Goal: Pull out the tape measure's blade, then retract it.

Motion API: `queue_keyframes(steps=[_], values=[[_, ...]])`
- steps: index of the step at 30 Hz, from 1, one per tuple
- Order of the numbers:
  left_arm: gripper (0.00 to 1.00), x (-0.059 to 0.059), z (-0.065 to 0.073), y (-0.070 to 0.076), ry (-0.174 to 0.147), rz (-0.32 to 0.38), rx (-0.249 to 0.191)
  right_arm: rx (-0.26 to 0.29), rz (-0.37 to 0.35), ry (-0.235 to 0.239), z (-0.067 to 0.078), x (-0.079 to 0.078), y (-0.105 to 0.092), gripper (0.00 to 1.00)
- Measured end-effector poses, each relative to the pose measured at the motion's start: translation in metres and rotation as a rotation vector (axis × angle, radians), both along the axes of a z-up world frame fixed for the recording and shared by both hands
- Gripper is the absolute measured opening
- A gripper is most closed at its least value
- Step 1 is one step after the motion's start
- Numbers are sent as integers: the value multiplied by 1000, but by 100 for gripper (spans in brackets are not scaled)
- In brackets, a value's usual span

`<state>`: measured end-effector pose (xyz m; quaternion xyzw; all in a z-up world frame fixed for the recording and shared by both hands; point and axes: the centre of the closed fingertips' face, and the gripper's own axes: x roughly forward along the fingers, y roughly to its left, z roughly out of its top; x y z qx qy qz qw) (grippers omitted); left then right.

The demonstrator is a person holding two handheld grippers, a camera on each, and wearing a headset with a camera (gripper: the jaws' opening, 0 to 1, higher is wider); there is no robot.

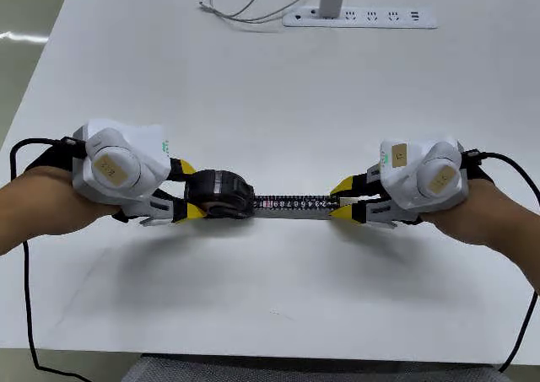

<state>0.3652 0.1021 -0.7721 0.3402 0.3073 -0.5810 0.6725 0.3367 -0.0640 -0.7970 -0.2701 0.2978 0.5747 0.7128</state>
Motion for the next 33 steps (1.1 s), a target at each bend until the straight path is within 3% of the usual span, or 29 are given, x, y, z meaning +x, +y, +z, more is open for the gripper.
queue_keyframes(steps=[10,20,33], values=[[24,0,0,-1,0,-1,1,-11,-17,10,0,-3,-13,9],[24,0,0,0,2,2,0,-12,-14,6,2,-1,-14,9],[24,-1,0,1,2,-2,5,-32,-31,12,2,-4,-34,9]])
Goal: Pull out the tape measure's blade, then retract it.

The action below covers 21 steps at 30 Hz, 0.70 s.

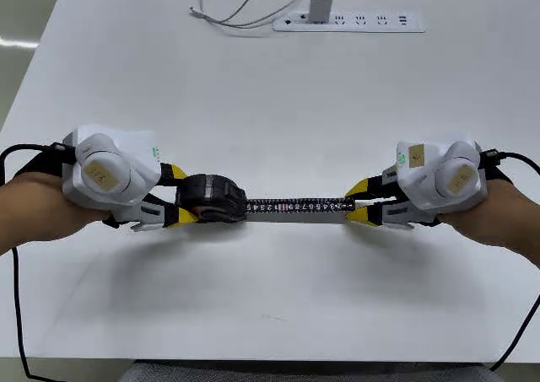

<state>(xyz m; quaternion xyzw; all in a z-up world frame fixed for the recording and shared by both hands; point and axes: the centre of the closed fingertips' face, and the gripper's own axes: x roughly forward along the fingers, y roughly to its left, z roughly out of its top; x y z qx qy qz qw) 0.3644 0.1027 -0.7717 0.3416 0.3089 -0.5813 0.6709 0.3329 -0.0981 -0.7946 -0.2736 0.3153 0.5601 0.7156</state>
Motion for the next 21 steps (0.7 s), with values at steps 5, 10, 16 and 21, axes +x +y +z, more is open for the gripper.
queue_keyframes(steps=[5,10,16,21], values=[[24,0,0,0,0,1,1,-8,-5,1,2,-2,-5,9],[24,0,0,0,1,2,1,-19,-6,-2,2,-3,-12,9],[24,0,0,0,1,1,1,-28,-22,5,2,-5,-20,9],[24,0,0,0,3,3,1,-36,-25,4,3,-6,-26,9]])
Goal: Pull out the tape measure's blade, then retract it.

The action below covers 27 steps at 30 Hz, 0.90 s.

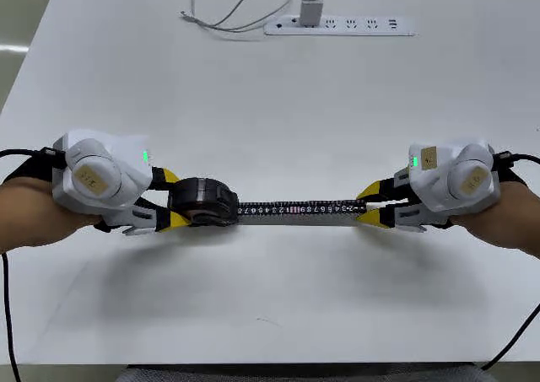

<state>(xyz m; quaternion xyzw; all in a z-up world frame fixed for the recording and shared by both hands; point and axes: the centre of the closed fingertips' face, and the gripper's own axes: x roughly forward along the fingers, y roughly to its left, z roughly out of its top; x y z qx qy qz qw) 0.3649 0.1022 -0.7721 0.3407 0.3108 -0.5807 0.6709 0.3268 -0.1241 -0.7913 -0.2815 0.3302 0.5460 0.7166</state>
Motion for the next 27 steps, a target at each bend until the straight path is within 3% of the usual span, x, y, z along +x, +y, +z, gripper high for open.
queue_keyframes(steps=[27], values=[[24,0,0,0,-1,-1,6,-40,-13,11,1,-1,-28,9]])
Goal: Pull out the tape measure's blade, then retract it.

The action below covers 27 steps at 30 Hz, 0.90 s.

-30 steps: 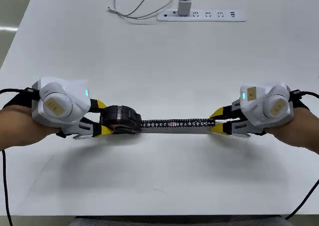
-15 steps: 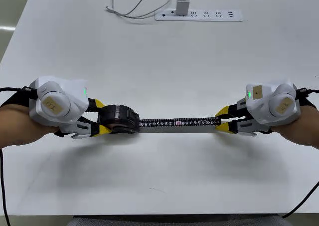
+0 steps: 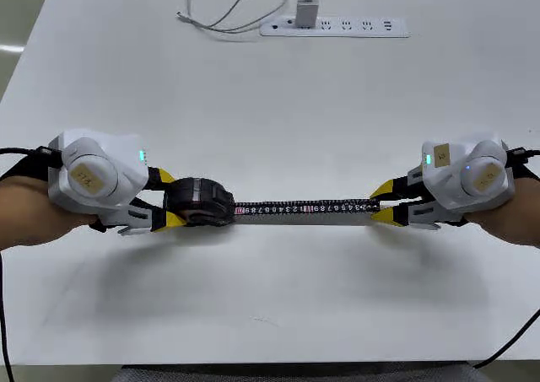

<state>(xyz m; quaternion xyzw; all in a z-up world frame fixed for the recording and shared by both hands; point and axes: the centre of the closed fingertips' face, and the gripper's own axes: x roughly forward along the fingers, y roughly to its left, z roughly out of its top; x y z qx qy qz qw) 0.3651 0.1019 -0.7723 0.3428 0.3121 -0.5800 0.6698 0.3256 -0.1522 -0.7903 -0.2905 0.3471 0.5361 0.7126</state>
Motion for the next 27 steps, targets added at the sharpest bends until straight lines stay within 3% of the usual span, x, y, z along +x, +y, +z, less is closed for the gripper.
queue_keyframes(steps=[27], values=[[24,0,0,0,-2,-5,2,-31,-37,24,-2,-6,-28,9]])
